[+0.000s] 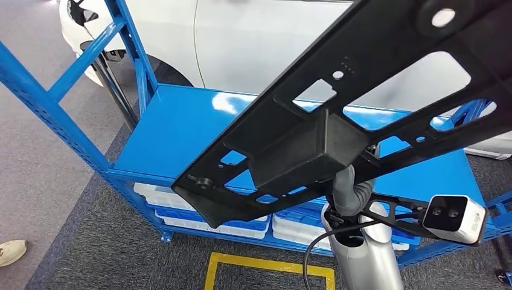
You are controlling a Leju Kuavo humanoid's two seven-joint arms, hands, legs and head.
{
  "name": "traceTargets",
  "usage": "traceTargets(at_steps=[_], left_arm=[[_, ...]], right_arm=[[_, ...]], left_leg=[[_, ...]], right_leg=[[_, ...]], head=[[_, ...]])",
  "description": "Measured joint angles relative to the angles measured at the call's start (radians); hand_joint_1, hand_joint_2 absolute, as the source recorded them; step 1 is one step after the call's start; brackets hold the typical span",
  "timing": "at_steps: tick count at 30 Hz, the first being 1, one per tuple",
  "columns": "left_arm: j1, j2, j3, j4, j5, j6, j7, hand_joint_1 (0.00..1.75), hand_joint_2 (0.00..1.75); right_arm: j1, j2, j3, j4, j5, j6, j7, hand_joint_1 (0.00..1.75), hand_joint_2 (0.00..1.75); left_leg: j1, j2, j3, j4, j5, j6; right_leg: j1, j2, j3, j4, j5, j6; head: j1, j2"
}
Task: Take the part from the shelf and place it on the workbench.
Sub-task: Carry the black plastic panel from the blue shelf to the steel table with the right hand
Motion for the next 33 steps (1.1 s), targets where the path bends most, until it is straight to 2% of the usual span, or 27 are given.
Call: traceTargets(at_steps=[1, 2, 4, 5, 6, 7, 9, 10, 11, 12, 13, 15, 16, 17, 19, 20, 21, 22, 23, 24, 26, 27, 28, 30, 31, 32, 33], left_arm=[[0.000, 0.000, 0.000, 0.000, 0.000, 0.000, 0.001, 0.00, 1.75], [-0.001, -0.001, 0.000, 0.000, 0.000, 0.000, 0.001, 0.00, 1.75], [-0.002, -0.001, 0.000, 0.000, 0.000, 0.000, 0.002, 0.00, 1.75], [-0.001, -0.001, -0.001, 0.000, 0.000, 0.000, 0.002, 0.00, 1.75], [-0.001, -0.001, 0.000, 0.000, -0.001, 0.001, 0.002, 0.00, 1.75], [-0.001, -0.001, -0.001, 0.000, -0.001, 0.002, 0.003, 0.00, 1.75], [-0.001, -0.001, -0.001, 0.000, -0.004, 0.005, 0.005, 0.00, 1.75], [-0.001, -0.002, -0.001, 0.000, -0.006, 0.006, 0.005, 0.00, 1.75], [-0.001, -0.003, -0.002, 0.000, -0.008, 0.007, 0.005, 0.00, 1.75], [-0.002, -0.003, -0.002, 0.000, -0.010, 0.008, 0.004, 0.00, 1.75], [-0.002, -0.003, -0.003, 0.000, -0.013, 0.009, 0.002, 0.00, 1.75], [-0.001, -0.002, -0.005, 0.000, -0.016, 0.010, 0.000, 0.00, 1.75], [0.000, -0.002, -0.005, 0.000, -0.018, 0.010, -0.001, 0.00, 1.75], [0.000, -0.001, -0.006, 0.000, -0.019, 0.010, -0.001, 0.00, 1.75], [0.000, 0.000, -0.006, 0.000, -0.019, 0.010, -0.001, 0.00, 1.75], [-0.001, 0.001, -0.006, 0.000, -0.019, 0.011, -0.001, 0.00, 1.75], [-0.001, 0.002, -0.006, 0.000, -0.018, 0.011, -0.001, 0.00, 1.75], [-0.001, 0.003, -0.006, 0.000, -0.018, 0.012, 0.000, 0.00, 1.75], [-0.001, 0.004, -0.006, 0.000, -0.018, 0.013, 0.001, 0.00, 1.75], [-0.002, 0.004, -0.006, 0.000, -0.018, 0.015, 0.003, 0.00, 1.75], [-0.006, 0.005, -0.006, 0.000, -0.018, 0.019, 0.006, 0.00, 1.75], [-0.007, 0.005, -0.006, 0.000, -0.017, 0.021, 0.008, 0.00, 1.75], [-0.007, 0.006, -0.006, 0.000, -0.017, 0.023, 0.010, 0.00, 1.75], [-0.004, 0.007, -0.006, 0.000, -0.017, 0.025, 0.014, 0.00, 1.75], [-0.003, 0.008, -0.006, 0.000, -0.016, 0.025, 0.015, 0.00, 1.75], [-0.003, 0.008, -0.006, 0.000, -0.016, 0.026, 0.016, 0.00, 1.75], [-0.003, 0.008, -0.006, 0.000, -0.016, 0.026, 0.017, 0.00, 1.75]], right_arm=[[0.004, -0.004, 0.000, -0.006, 0.000, 0.004, -0.006, 1.75, 1.75], [0.009, -0.009, 0.000, -0.013, 0.000, 0.007, -0.010, 1.75, 1.75], [0.020, -0.017, 0.000, -0.023, -0.001, 0.012, -0.016, 1.75, 1.75], [0.026, -0.020, 0.000, -0.027, -0.002, 0.014, -0.019, 1.75, 1.75], [0.032, -0.023, 0.000, -0.030, -0.002, 0.017, -0.022, 1.75, 1.75], [0.037, -0.025, 0.000, -0.034, -0.002, 0.019, -0.025, 1.75, 1.75], [0.044, -0.027, 0.000, -0.045, 0.000, 0.020, -0.034, 1.75, 1.75], [0.045, -0.027, 0.000, -0.052, 0.002, 0.020, -0.040, 1.75, 1.75], [0.047, -0.027, -0.001, -0.058, 0.004, 0.017, -0.046, 1.75, 1.75], [0.048, -0.027, -0.002, -0.064, 0.006, 0.012, -0.053, 1.75, 1.75], [0.051, -0.027, -0.004, -0.068, 0.010, 0.005, -0.059, 1.75, 1.75], [0.053, -0.027, -0.011, -0.074, 0.025, -0.015, -0.066, 1.75, 1.75], [0.054, -0.026, -0.015, -0.077, 0.034, -0.024, -0.067, 1.75, 1.75], [0.055, -0.026, -0.019, -0.080, 0.041, -0.031, -0.067, 1.75, 1.75], [0.057, -0.025, -0.024, -0.085, 0.049, -0.037, -0.068, 1.75, 1.75], [0.058, -0.025, -0.025, -0.086, 0.052, -0.038, -0.068, 1.75, 1.75], [0.059, -0.025, -0.026, -0.087, 0.053, -0.039, -0.068, 1.75, 1.75], [0.060, -0.025, -0.026, -0.087, 0.054, -0.039, -0.067, 1.75, 1.75], [0.061, -0.025, -0.026, -0.088, 0.054, -0.040, -0.067, 1.75, 1.75], [0.061, -0.024, -0.027, -0.090, 0.052, -0.041, -0.068, 1.75, 1.75], [0.062, -0.022, -0.028, -0.098, 0.048, -0.039, -0.068, 1.75, 1.75], [0.062, -0.021, -0.030, -0.102, 0.044, -0.036, -0.068, 1.75, 1.75], [0.063, -0.020, -0.032, -0.105, 0.041, -0.034, -0.068, 1.75, 1.75], [0.068, -0.019, -0.037, -0.109, 0.038, -0.028, -0.069, 1.75, 1.75], [0.070, -0.018, -0.040, -0.110, 0.037, -0.025, -0.069, 1.75, 1.75], [0.073, -0.018, -0.044, -0.110, 0.036, -0.020, -0.069, 1.75, 1.75], [0.075, -0.018, -0.047, -0.110, 0.035, -0.013, -0.069, 1.75, 1.75]], left_leg=[[0.002, 0.002, -0.004, -0.004, 0.007, 0.006], [0.005, 0.004, -0.009, -0.008, 0.014, 0.012], [0.003, 0.006, -0.023, -0.008, 0.025, 0.017], [0.003, 0.007, -0.031, -0.008, 0.031, 0.017], [0.002, 0.008, -0.040, -0.007, 0.037, 0.017], [0.002, 0.008, -0.048, -0.006, 0.042, 0.016], [0.002, 0.008, -0.062, -0.003, 0.053, 0.011], [0.001, 0.007, -0.067, -0.001, 0.058, 0.007], [0.001, 0.007, -0.069, -0.001, 0.063, 0.002], [0.001, 0.007, -0.071, -0.001, 0.069, -0.004], [0.001, 0.007, -0.072, -0.003, 0.076, -0.010], [0.000, 0.006, -0.076, -0.003, 0.080, -0.022], [0.000, 0.005, -0.083, 0.011, 0.061, -0.026], [0.000, 0.004, -0.095, 0.044, 0.026, -0.029], [0.003, 0.004, -0.129, 0.162, -0.071, -0.033], [0.004, 0.004, -0.141, 0.223, -0.103, -0.035], [0.004, 0.004, -0.142, 0.263, -0.113, -0.037], [0.004, 0.004, -0.128, 0.271, -0.100, -0.037], [0.004, 0.004, -0.096, 0.244, -0.074, -0.037], [0.004, 0.004, -0.049, 0.185, -0.049, -0.035], [0.001, 0.002, 0.047, 0.050, -0.042, -0.028], [-0.002, 0.000, 0.073, 0.005, -0.049, -0.023], [-0.005, -0.001, 0.081, -0.015, -0.056, -0.018], [-0.004, 0.000, 0.069, -0.022, -0.043, -0.005], [-0.003, 0.002, 0.062, -0.023, -0.034, 0.003], [-0.001, 0.005, 0.052, -0.025, -0.023, 0.010], [-0.002, 0.007, 0.040, -0.025, -0.012, 0.016]], right_leg=[[-0.001, 0.000, -0.008, 0.019, -0.021, 0.006], [-0.003, -0.001, -0.023, 0.058, -0.055, 0.011], [-0.006, -0.002, -0.066, 0.180, -0.136, 0.020], [-0.008, -0.002, -0.081, 0.234, -0.161, 0.023], [-0.008, -0.002, -0.083, 0.261, -0.168, 0.025], [-0.009, -0.002, -0.065, 0.248, -0.157, 0.026], [-0.009, -0.003, 0.023, 0.123, -0.106, 0.023], [-0.006, -0.003, 0.069, 0.052, -0.088, 0.018], [-0.003, -0.002, 0.100, 0.002, -0.076, 0.011], [0.000, -0.002, 0.114, -0.026, -0.072, 0.005], [0.004, -0.002, 0.113, -0.031, -0.069, -0.002], [0.000, -0.004, 0.103, -0.037, -0.055, -0.016], [-0.002, -0.005, 0.097, -0.041, -0.045, -0.024], [-0.005, -0.007, 0.089, -0.044, -0.034, -0.032], [-0.004, -0.009, 0.066, -0.044, -0.015, -0.040], [-0.002, -0.010, 0.054, -0.042, -0.006, -0.040], [-0.002, -0.010, 0.041, -0.040, 0.002, -0.040], [-0.001, -0.010, 0.027, -0.037, 0.011, -0.038], [-0.001, -0.010, 0.014, -0.033, 0.019, -0.036], [-0.001, -0.009, 0.002, -0.029, 0.026, -0.033], [0.001, -0.010, -0.015, -0.020, 0.037, -0.024], [0.002, -0.011, -0.020, -0.018, 0.043, -0.018], [0.002, -0.011, -0.022, -0.018, 0.050, -0.012], [0.000, -0.010, -0.027, -0.018, 0.058, 0.001], [-0.002, -0.009, -0.034, -0.008, 0.044, 0.006], [-0.003, -0.008, -0.046, 0.019, 0.011, 0.010], [-0.006, -0.007, -0.063, 0.066, -0.037, 0.013]], head=[[0.000, 0.000], [0.000, 0.000], [0.000, 0.000], [0.000, 0.000], [0.000, 0.000], [0.000, 0.000], [0.000, 0.000], [0.000, 0.000], [0.000, 0.000], [0.000, 0.000], [0.000, 0.000], [0.000, 0.000], [0.000, 0.000], [0.000, 0.000], [0.000, 0.000], [0.000, 0.000], [0.000, 0.000], [0.000, 0.000], [0.000, 0.000], [0.000, 0.000], [0.000, 0.000], [0.000, 0.000], [0.000, 0.000], [0.000, 0.000], [0.000, 0.000], [0.000, 0.000], [0.000, 0.000]])
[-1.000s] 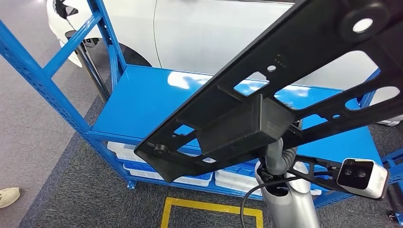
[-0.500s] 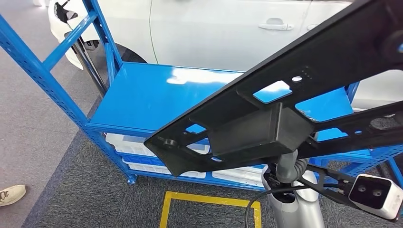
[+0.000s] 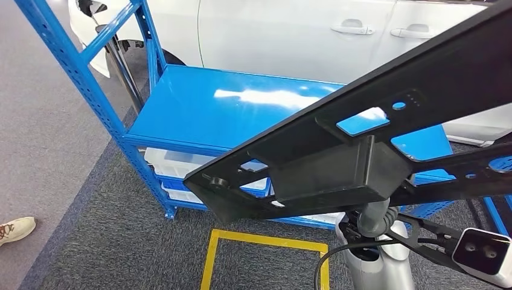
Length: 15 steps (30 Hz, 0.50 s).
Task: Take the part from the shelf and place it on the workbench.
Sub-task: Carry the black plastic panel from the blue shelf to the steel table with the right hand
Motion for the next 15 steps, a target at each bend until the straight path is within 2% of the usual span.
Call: traceTargets(at_steps=[1, 2, 3, 4, 5, 6, 7, 8, 9, 11, 12, 13, 14, 15], left_arm=[[0.000, 0.000, 0.000, 0.000, 0.000, 0.001, 0.001, 0.00, 1.75], [0.000, 0.001, 0.000, 0.000, 0.000, 0.001, 0.001, 0.00, 1.75], [0.001, 0.001, 0.000, 0.000, 0.000, 0.002, 0.002, 0.00, 1.75], [0.001, 0.002, 0.000, 0.000, 0.000, 0.002, 0.002, 0.00, 1.75], [0.001, 0.002, 0.000, 0.000, -0.001, 0.002, 0.002, 0.00, 1.75], [0.001, 0.002, 0.000, 0.000, -0.002, 0.002, 0.002, 0.00, 1.75], [0.001, 0.002, 0.000, 0.000, -0.003, 0.002, 0.002, 0.00, 1.75], [0.001, 0.002, 0.000, 0.000, -0.004, 0.002, 0.002, 0.00, 1.75], [0.001, 0.002, 0.000, 0.000, -0.005, 0.002, 0.001, 0.00, 1.75], [0.001, 0.002, 0.000, 0.000, -0.006, 0.002, 0.001, 0.00, 1.75], [0.001, 0.002, 0.000, 0.000, -0.007, 0.002, 0.001, 0.00, 1.75], [0.002, 0.003, 0.000, 0.000, -0.007, 0.002, 0.001, 0.00, 1.75], [0.003, 0.004, 0.000, 0.000, -0.007, 0.002, 0.001, 0.00, 1.75], [0.003, 0.005, 0.000, 0.000, -0.007, 0.002, 0.000, 0.00, 1.75]], right_arm=[[0.002, 0.000, -0.002, 0.000, -0.003, 0.008, 0.000, 1.75, 1.75], [0.005, 0.000, -0.003, 0.002, -0.007, 0.015, 0.000, 1.75, 1.75], [0.008, -0.001, -0.003, 0.003, -0.011, 0.023, 0.000, 1.75, 1.75], [0.010, -0.001, -0.003, 0.006, -0.015, 0.030, 0.000, 1.75, 1.75], [0.011, -0.001, -0.003, 0.008, -0.017, 0.036, 0.000, 1.75, 1.75], [0.011, -0.002, -0.003, 0.010, -0.018, 0.043, 0.000, 1.75, 1.75], [0.011, -0.002, -0.003, 0.011, -0.018, 0.047, 0.000, 1.75, 1.75], [0.010, -0.002, -0.003, 0.012, -0.018, 0.050, 0.000, 1.75, 1.75], [0.010, -0.002, -0.003, 0.012, -0.018, 0.052, 0.000, 1.75, 1.75], [0.010, -0.002, -0.003, 0.010, -0.018, 0.054, 0.000, 1.75, 1.75], [0.011, -0.002, -0.003, 0.010, -0.018, 0.057, 0.000, 1.75, 1.75], [0.012, -0.001, -0.003, 0.010, -0.020, 0.061, 0.000, 1.75, 1.75], [0.012, 0.000, -0.003, 0.009, -0.023, 0.066, 0.000, 1.75, 1.75], [0.013, 0.001, -0.003, 0.009, -0.028, 0.070, 0.000, 1.75, 1.75]], left_leg=[[-0.001, 0.001, -0.014, 0.001, 0.010, 0.004], [-0.003, 0.001, -0.029, 0.002, 0.021, 0.005], [-0.004, 0.001, -0.044, 0.004, 0.030, 0.005], [-0.005, 0.002, -0.059, 0.007, 0.039, 0.005], [-0.006, 0.002, -0.073, 0.011, 0.047, 0.004], [-0.006, 0.002, -0.087, 0.016, 0.054, 0.003], [-0.007, 0.001, -0.098, 0.020, 0.060, 0.000], [-0.008, 0.001, -0.106, 0.024, 0.067, -0.003], [-0.008, 0.001, -0.110, 0.024, 0.074, -0.008], [-0.006, 0.001, -0.112, 0.021, 0.089, -0.020], [-0.005, 0.001, -0.114, 0.019, 0.094, -0.026], [-0.005, 0.000, -0.119, 0.024, 0.087, -0.031], [-0.004, -0.001, -0.128, 0.044, 0.062, -0.036], [-0.003, -0.002, -0.142, 0.083, 0.021, -0.041]], right_leg=[[-0.001, 0.000, -0.018, 0.061, -0.051, 0.002], [-0.002, 0.000, -0.033, 0.125, -0.089, 0.004], [-0.002, 0.000, -0.037, 0.173, -0.105, 0.006], [-0.002, -0.001, -0.029, 0.191, -0.099, 0.005], [-0.001, -0.001, -0.002, 0.175, -0.075, 0.004], [-0.001, -0.001, 0.040, 0.127, -0.046, 0.001], [0.001, -0.001, 0.090, 0.057, -0.032, -0.005], [0.003, -0.001, 0.137, -0.013, -0.029, -0.010], [0.007, -0.001, 0.169, -0.065, -0.033, -0.016], [0.013, -0.001, 0.187, -0.105, -0.038, -0.024], [0.011, -0.002, 0.183, -0.109, -0.028, -0.030], [0.009, -0.003, 0.179, -0.114, -0.017, -0.036], [0.005, -0.005, 0.172, -0.119, -0.005, -0.042], [0.002, -0.006, 0.162, -0.123, 0.007, -0.047]], head=[[0.000, 0.000], [0.000, 0.000], [0.000, 0.000], [0.000, 0.000], [0.000, 0.000], [0.000, 0.000], [0.000, 0.000], [0.000, 0.000], [0.000, 0.000], [0.000, 0.000], [0.000, 0.000], [0.000, 0.000], [0.000, 0.000], [0.000, 0.000]])
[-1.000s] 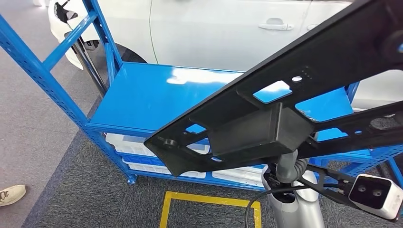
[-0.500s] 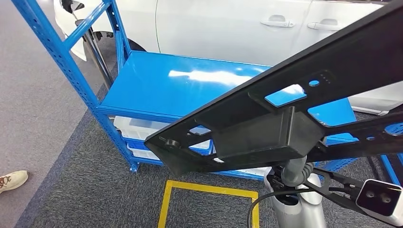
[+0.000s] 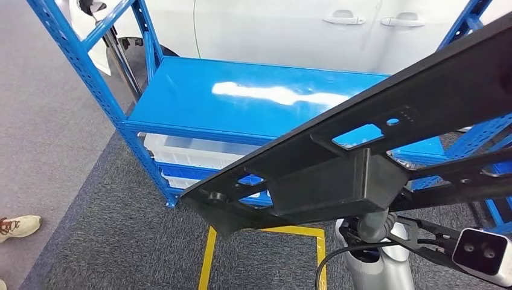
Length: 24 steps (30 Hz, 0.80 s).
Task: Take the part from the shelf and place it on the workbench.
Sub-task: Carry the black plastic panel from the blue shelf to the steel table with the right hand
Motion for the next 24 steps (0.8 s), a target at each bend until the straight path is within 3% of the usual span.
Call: traceTargets(at_steps=[2, 3, 4, 5, 7, 9, 11, 13, 14, 15, 17, 18, 19, 20, 21, 22, 24], left_arm=[[0.000, 0.002, 0.000, 0.000, 0.001, 0.000, -0.001, 0.00, 1.75], [0.000, 0.004, 0.000, 0.000, 0.002, 0.000, -0.002, 0.00, 1.75], [-0.001, 0.004, 0.000, 0.000, 0.004, 0.001, -0.003, 0.00, 1.75], [-0.001, 0.004, 0.000, 0.000, 0.005, 0.002, -0.004, 0.00, 1.75], [-0.002, 0.005, 0.000, 0.000, 0.007, 0.004, -0.006, 0.00, 1.75], [-0.005, 0.006, 0.000, 0.000, 0.008, 0.006, -0.006, 0.00, 1.75], [-0.007, 0.008, 0.000, 0.000, 0.007, 0.006, -0.006, 0.00, 1.75], [-0.005, 0.008, 0.001, 0.000, 0.007, 0.006, -0.005, 0.00, 1.75], [-0.004, 0.008, 0.001, 0.000, 0.007, 0.006, -0.005, 0.00, 1.75], [-0.003, 0.008, 0.001, 0.000, 0.007, 0.006, -0.005, 0.00, 1.75], [-0.004, 0.009, 0.001, 0.000, 0.008, 0.006, -0.005, 0.00, 1.75], [-0.003, 0.009, 0.001, 0.000, 0.008, 0.006, -0.005, 0.00, 1.75], [-0.003, 0.009, 0.001, 0.000, 0.008, 0.006, -0.005, 0.00, 1.75], [-0.003, 0.009, 0.001, 0.000, 0.008, 0.005, -0.005, 0.00, 1.75], [-0.003, 0.009, 0.001, 0.000, 0.008, 0.005, -0.005, 0.00, 1.75], [-0.003, 0.008, 0.001, 0.000, 0.008, 0.005, -0.005, 0.00, 1.75], [-0.004, 0.003, 0.001, 0.000, 0.007, 0.005, -0.005, 0.00, 1.75]], right_arm=[[0.000, 0.004, 0.000, 0.000, -0.016, 0.000, 0.000, 1.75, 1.75], [0.000, 0.006, 0.000, 0.000, -0.024, -0.007, 0.000, 1.75, 1.75], [0.000, 0.008, 0.000, 0.000, -0.030, -0.019, 0.000, 1.75, 1.75], [0.000, 0.009, 0.000, 0.000, -0.035, -0.034, 0.000, 1.75, 1.75], [-0.001, 0.011, 0.000, 0.000, -0.041, -0.066, 0.000, 1.75, 1.75], [-0.004, 0.011, 0.000, -0.003, -0.037, -0.088, 0.000, 1.75, 1.75], [-0.005, 0.010, -0.001, -0.006, -0.030, -0.097, 0.000, 1.75, 1.75], [-0.005, 0.010, -0.001, -0.006, -0.028, -0.100, 0.000, 1.75, 1.75], [-0.005, 0.010, -0.002, -0.006, -0.027, -0.101, 0.000, 1.75, 1.75], [-0.004, 0.010, -0.002, -0.006, -0.027, -0.101, 0.000, 1.75, 1.75], [-0.004, 0.008, -0.004, -0.006, -0.026, -0.097, 0.000, 1.75, 1.75], [-0.004, 0.007, -0.004, -0.005, -0.026, -0.091, 0.000, 1.75, 1.75], [-0.004, 0.006, -0.005, -0.004, -0.026, -0.082, 0.000, 1.75, 1.75], [-0.004, 0.003, -0.006, -0.003, -0.027, -0.072, 0.000, 1.75, 1.75], [-0.004, 0.001, -0.006, -0.002, -0.027, -0.061, 0.000, 1.75, 1.75], [-0.005, 0.000, -0.006, -0.001, -0.026, -0.051, 0.000, 1.75, 1.75], [-0.010, -0.002, -0.006, 0.000, -0.026, -0.038, 0.000, 1.75, 1.75]], left_leg=[[0.003, 0.000, -0.030, 0.119, -0.095, -0.008], [0.004, 0.000, -0.038, 0.175, -0.116, -0.011], [0.005, 0.000, -0.034, 0.207, -0.113, -0.014], [0.006, 0.000, -0.015, 0.207, -0.091, -0.015], [0.010, 0.000, 0.068, 0.116, -0.045, -0.017], [0.009, -0.003, 0.157, -0.015, -0.055, -0.011], [0.003, -0.006, 0.185, -0.072, -0.073, 0.004], [0.002, -0.003, 0.170, -0.074, -0.059, 0.022], [0.002, 0.000, 0.161, -0.075, -0.049, 0.030], [0.002, 0.002, 0.150, -0.077, -0.037, 0.038], [-0.002, 0.004, 0.123, -0.075, -0.015, 0.046], [-0.004, 0.004, 0.107, -0.073, -0.005, 0.048], [-0.007, 0.004, 0.092, -0.071, 0.005, 0.049], [-0.010, 0.004, 0.078, -0.068, 0.014, 0.049], [-0.013, 0.004, 0.066, -0.066, 0.021, 0.049], [-0.015, 0.004, 0.057, -0.064, 0.029, 0.049], [-0.017, 0.004, 0.046, -0.062, 0.043, 0.044]], right_leg=[[0.001, -0.001, -0.025, 0.002, 0.020, -0.004], [0.002, -0.002, -0.040, 0.004, 0.029, -0.003], [0.001, -0.002, -0.055, 0.008, 0.039, -0.001], [0.001, -0.003, -0.071, 0.013, 0.048, 0.001], [0.000, -0.003, -0.100, 0.025, 0.062, 0.009], [0.001, -0.003, -0.119, 0.039, 0.074, 0.020], [0.003, -0.004, -0.129, 0.043, 0.087, 0.032], [-0.001, -0.002, -0.137, 0.047, 0.091, 0.044], [-0.003, -0.001, -0.146, 0.063, 0.069, 0.049], [-0.004, 0.001, -0.160, 0.099, 0.027, 0.053], [-0.005, 0.002, -0.191, 0.219, -0.075, 0.057], [-0.005, 0.002, -0.201, 0.279, -0.105, 0.056], [-0.004, 0.002, -0.200, 0.316, -0.110, 0.054], [-0.002, 0.002, -0.183, 0.322, -0.095, 0.050], [0.002, 0.002, -0.148, 0.290, -0.068, 0.042], [0.008, 0.003, -0.099, 0.228, -0.044, 0.031], [0.021, 0.002, -0.003, 0.086, -0.035, 0.006]], head=[[0.000, 0.000], [0.000, 0.000], [0.000, 0.000], [0.000, 0.000], [0.000, 0.000], [0.000, 0.000], [0.000, 0.000], [0.000, 0.000], [0.000, 0.000], [0.000, 0.000], [0.000, 0.000], [0.000, 0.000], [0.000, 0.000], [0.000, 0.000], [0.000, 0.000], [0.000, 0.000], [0.000, 0.000]])
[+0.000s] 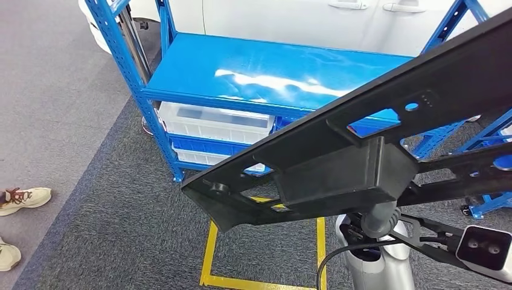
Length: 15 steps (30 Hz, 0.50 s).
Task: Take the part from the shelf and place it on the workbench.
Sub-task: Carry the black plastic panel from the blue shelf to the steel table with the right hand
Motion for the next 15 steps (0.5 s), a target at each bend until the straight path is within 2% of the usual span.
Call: traceTargets(at_steps=[1, 2, 4, 5, 6, 8, 9, 10, 11, 12, 13, 14, 15], left_arm=[[0.000, -0.002, 0.000, 0.000, 0.000, 0.000, 0.000, 0.00, 1.75], [0.000, -0.004, 0.000, 0.000, 0.000, 0.001, 0.001, 0.00, 1.75], [0.001, -0.003, 0.000, 0.000, 0.002, 0.003, 0.001, 0.00, 1.75], [0.001, -0.003, 0.001, 0.000, 0.003, 0.004, 0.001, 0.00, 1.75], [0.002, -0.002, 0.001, 0.000, 0.003, 0.004, 0.001, 0.00, 1.75], [0.003, 0.000, 0.001, 0.000, 0.004, 0.005, 0.002, 0.00, 1.75], [0.003, 0.002, 0.001, 0.000, 0.005, 0.004, 0.003, 0.00, 1.75], [0.003, 0.003, 0.001, 0.000, 0.006, 0.004, 0.004, 0.00, 1.75], [0.003, 0.004, 0.002, 0.000, 0.006, 0.004, 0.004, 0.00, 1.75], [0.003, 0.004, 0.002, 0.000, 0.006, 0.003, 0.005, 0.00, 1.75], [0.002, 0.004, 0.002, 0.000, 0.006, 0.002, 0.005, 0.00, 1.75], [0.001, 0.004, 0.002, 0.000, 0.006, 0.002, 0.005, 0.00, 1.75], [0.000, 0.004, 0.002, 0.000, 0.007, 0.002, 0.005, 0.00, 1.75]], right_arm=[[-0.003, 0.000, 0.000, 0.000, 0.000, 0.004, 0.000, 1.75, 1.75], [-0.006, -0.001, 0.000, 0.000, 0.000, 0.007, 0.000, 1.75, 1.75], [-0.008, -0.002, 0.000, 0.000, 0.000, 0.012, 0.000, 1.75, 1.75], [-0.009, -0.002, 0.000, 0.000, 0.000, 0.014, 0.000, 1.75, 1.75], [-0.009, -0.003, 0.000, 0.000, 0.000, 0.016, 0.000, 1.75, 1.75], [-0.010, -0.003, -0.001, 0.001, -0.001, 0.020, 0.000, 1.75, 1.75], [-0.009, -0.004, -0.001, 0.001, -0.001, 0.023, 0.000, 1.75, 1.75], [-0.009, -0.004, -0.001, 0.001, -0.002, 0.026, 0.001, 1.75, 1.75], [-0.009, -0.004, -0.001, 0.002, -0.002, 0.029, 0.001, 1.75, 1.75], [-0.009, -0.004, -0.001, 0.002, -0.004, 0.032, 0.001, 1.75, 1.75], [-0.009, -0.005, -0.001, 0.002, -0.005, 0.034, 0.001, 1.75, 1.75], [-0.009, -0.005, -0.002, 0.003, -0.007, 0.035, 0.001, 1.75, 1.75], [-0.009, -0.005, -0.002, 0.003, -0.009, 0.036, 0.001, 1.75, 1.75]], left_leg=[[0.002, 0.000, -0.003, -0.001, 0.008, -0.005], [0.005, 0.001, -0.006, -0.003, 0.016, -0.011], [0.007, 0.001, -0.011, -0.009, 0.027, -0.022], [0.005, 0.000, -0.018, 0.000, 0.013, -0.027], [0.005, -0.001, -0.030, 0.025, -0.019, -0.034], [0.010, -0.003, -0.062, 0.130, -0.109, -0.047], [0.014, -0.003, -0.076, 0.192, -0.138, -0.053], [0.019, -0.002, -0.083, 0.239, -0.143, -0.059], [0.023, -0.002, -0.076, 0.258, -0.126, -0.065], [0.028, -0.002, -0.052, 0.242, -0.098, -0.070], [0.032, -0.002, -0.011, 0.191, -0.071, -0.075], [0.035, -0.002, 0.039, 0.123, -0.064, -0.080], [0.035, -0.003, 0.081, 0.061, -0.069, -0.078]], right_leg=[[0.006, 0.000, 0.026, -0.047, -0.006, -0.008], [0.009, 0.000, 0.036, -0.070, -0.010, -0.013], [0.007, -0.002, 0.030, -0.088, 0.010, -0.016], [0.003, -0.003, 0.025, -0.098, 0.024, -0.019], [-0.002, -0.004, 0.017, -0.107, 0.038, -0.021], [-0.005, -0.005, -0.003, -0.114, 0.059, -0.022], [-0.006, -0.005, -0.014, -0.112, 0.068, -0.021], [-0.007, -0.006, -0.027, -0.108, 0.075, -0.019], [-0.009, -0.007, -0.040, -0.102, 0.081, -0.016], [-0.013, -0.007, -0.054, -0.093, 0.086, -0.012], [-0.016, -0.008, -0.067, -0.083, 0.089, -0.007], [-0.018, -0.007, -0.079, -0.072, 0.091, -0.002], [-0.019, -0.007, -0.089, -0.061, 0.092, 0.004]], head=[[0.000, 0.000], [0.000, 0.000], [0.000, 0.000], [0.000, 0.000], [0.000, 0.000], [0.000, 0.000], [0.000, 0.000], [0.000, 0.000], [0.000, 0.000], [0.000, 0.000], [0.000, 0.000], [0.000, 0.000], [0.000, 0.000]])
